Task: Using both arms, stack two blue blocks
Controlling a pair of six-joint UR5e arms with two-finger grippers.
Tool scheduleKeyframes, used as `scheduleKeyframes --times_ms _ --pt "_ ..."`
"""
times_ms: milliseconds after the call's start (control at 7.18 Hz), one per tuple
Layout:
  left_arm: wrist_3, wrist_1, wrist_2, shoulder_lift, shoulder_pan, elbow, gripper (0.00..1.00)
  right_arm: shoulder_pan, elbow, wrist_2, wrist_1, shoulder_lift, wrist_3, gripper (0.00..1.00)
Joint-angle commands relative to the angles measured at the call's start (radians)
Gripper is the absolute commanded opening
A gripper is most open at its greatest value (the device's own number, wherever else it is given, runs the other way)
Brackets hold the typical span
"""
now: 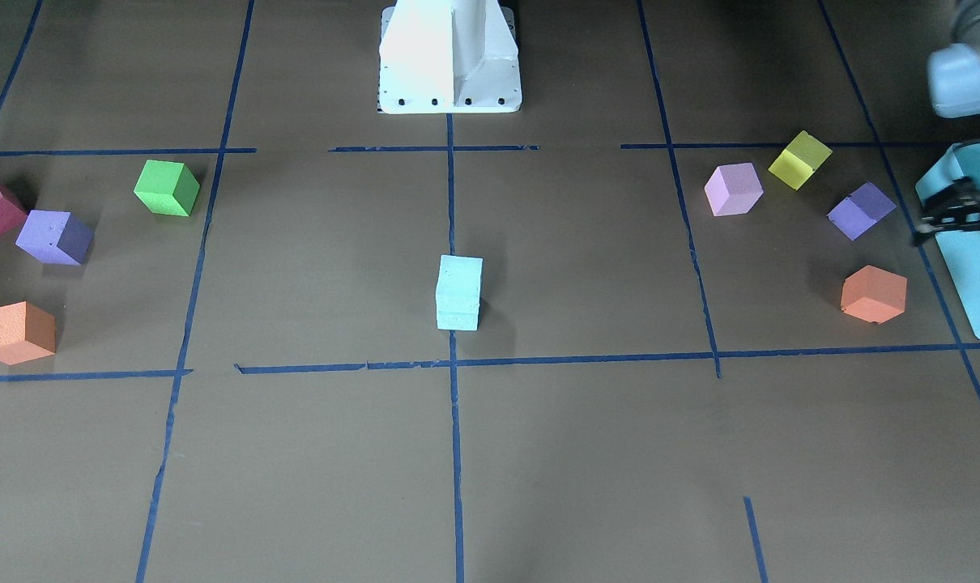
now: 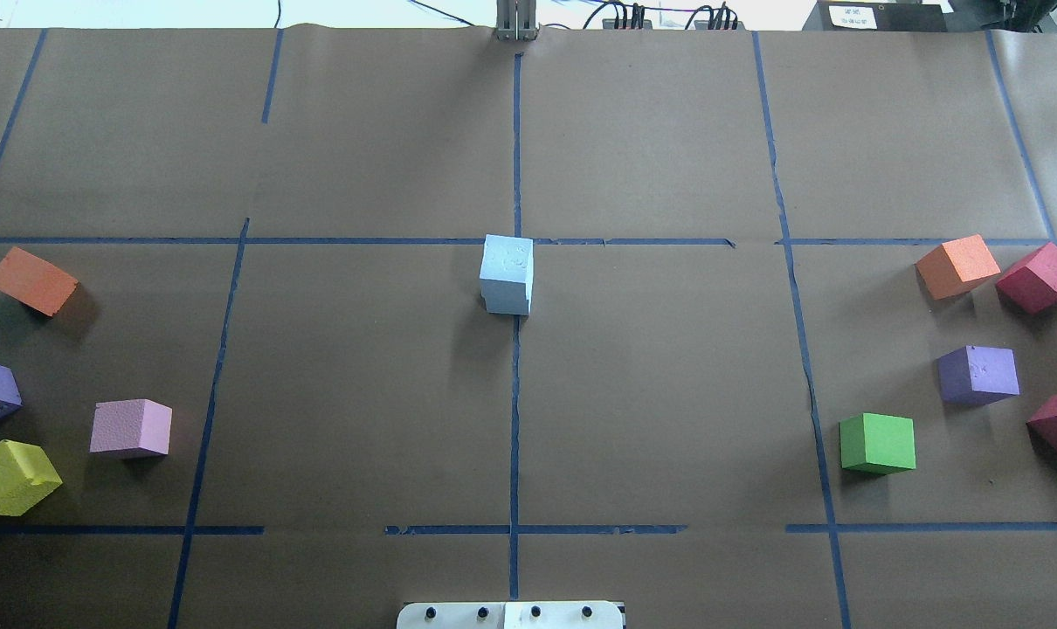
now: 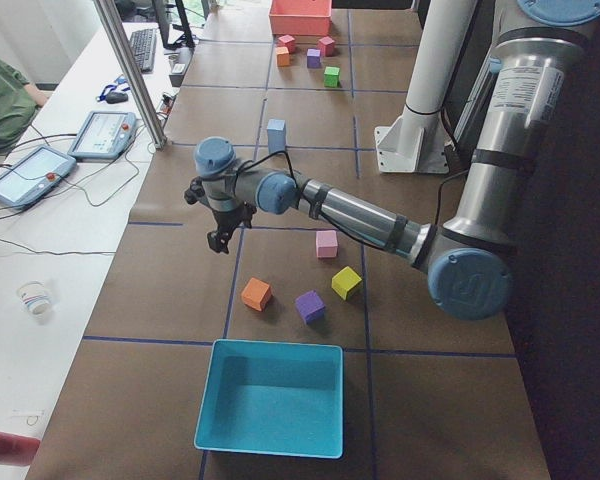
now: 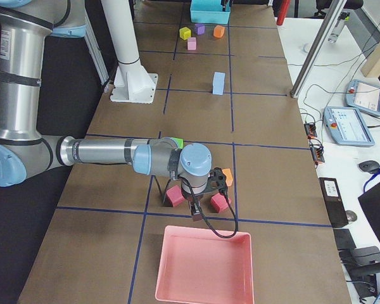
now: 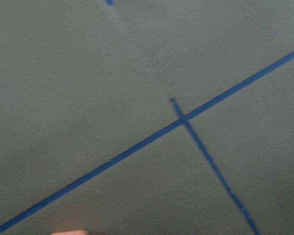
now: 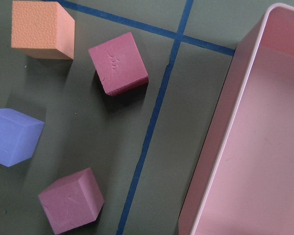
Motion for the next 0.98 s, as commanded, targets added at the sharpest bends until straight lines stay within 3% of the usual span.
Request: scheduleKeyframes --times_ms 0,279,836 --pt "0.056 -0.012 0.016 0.13 -0.155 0.08 1.0 0.0 0.0 0.0 0.0 0.0 0.0 1.0" --pt "0.051 -0.053 0.034 0.153 -0.185 0.145 1.0 0.0 0.0 0.002 0.0 0.0 0.0 1.0" --pt "0.054 -0.057 0.064 0.205 -0.188 0.131 1.0 -0.005 -0.003 0.005 0.0 0.0 -0.002 1.0"
